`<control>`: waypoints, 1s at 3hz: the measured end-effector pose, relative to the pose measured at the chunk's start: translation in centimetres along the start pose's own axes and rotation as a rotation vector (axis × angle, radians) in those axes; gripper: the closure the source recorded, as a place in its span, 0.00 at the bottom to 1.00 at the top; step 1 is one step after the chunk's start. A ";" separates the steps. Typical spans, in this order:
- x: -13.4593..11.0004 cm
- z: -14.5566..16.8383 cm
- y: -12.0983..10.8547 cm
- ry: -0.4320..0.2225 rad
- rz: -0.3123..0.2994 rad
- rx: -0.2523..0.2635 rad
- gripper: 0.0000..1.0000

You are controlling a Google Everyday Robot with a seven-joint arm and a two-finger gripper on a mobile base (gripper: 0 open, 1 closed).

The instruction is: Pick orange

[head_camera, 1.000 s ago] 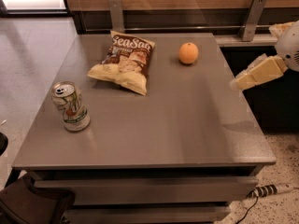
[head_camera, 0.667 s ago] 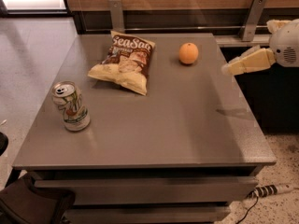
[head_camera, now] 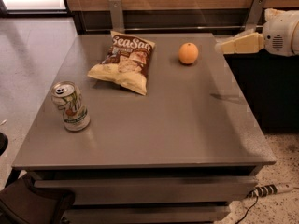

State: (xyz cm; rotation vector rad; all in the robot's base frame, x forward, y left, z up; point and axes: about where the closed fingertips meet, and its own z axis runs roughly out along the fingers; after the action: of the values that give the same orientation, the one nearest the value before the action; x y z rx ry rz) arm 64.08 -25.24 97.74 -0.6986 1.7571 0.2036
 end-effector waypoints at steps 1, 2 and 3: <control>0.0 0.0 0.0 0.000 0.000 0.000 0.00; 0.7 2.1 -0.3 -0.016 0.023 -0.030 0.00; 1.9 6.4 -0.5 -0.044 0.064 -0.097 0.00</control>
Offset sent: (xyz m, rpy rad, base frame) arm 0.0663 0.0113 -0.0456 0.1248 0.0315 0.0815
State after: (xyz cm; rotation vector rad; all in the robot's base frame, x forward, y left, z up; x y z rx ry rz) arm 69.33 -23.26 94.17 -0.7025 1.7377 0.3476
